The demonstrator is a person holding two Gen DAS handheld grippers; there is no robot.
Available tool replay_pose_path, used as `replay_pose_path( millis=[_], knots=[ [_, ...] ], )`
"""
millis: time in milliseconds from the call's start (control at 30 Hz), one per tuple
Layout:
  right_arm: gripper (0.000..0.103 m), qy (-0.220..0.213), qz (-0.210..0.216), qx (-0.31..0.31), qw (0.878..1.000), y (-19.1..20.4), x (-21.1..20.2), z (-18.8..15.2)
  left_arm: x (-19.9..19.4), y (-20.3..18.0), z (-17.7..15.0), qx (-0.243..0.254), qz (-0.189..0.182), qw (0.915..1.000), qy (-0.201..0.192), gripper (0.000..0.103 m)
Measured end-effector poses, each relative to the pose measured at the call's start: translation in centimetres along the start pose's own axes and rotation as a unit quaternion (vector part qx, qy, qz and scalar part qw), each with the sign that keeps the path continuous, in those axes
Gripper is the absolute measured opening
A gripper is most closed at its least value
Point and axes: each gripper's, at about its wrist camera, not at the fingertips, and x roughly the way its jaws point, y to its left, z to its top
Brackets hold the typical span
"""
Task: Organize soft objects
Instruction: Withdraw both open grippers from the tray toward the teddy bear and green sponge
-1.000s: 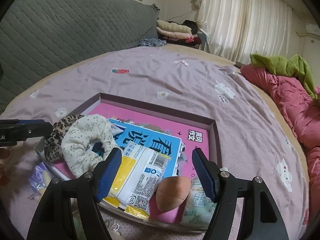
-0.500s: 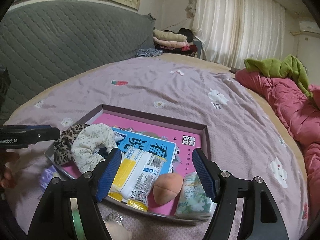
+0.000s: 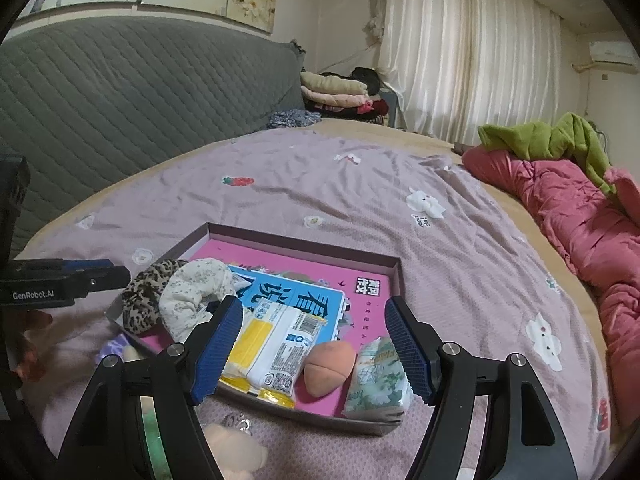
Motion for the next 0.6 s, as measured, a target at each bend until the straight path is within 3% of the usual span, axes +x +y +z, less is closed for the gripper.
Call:
replay_pose_path(
  millis=[600],
  knots=[
    [0.075,-0.005,0.042,0.005,0.999,1.6,-4.5,-2.0,-2.0,-2.6,-2.2,0.037,0.008,0.9992,0.011,0.051]
  ],
)
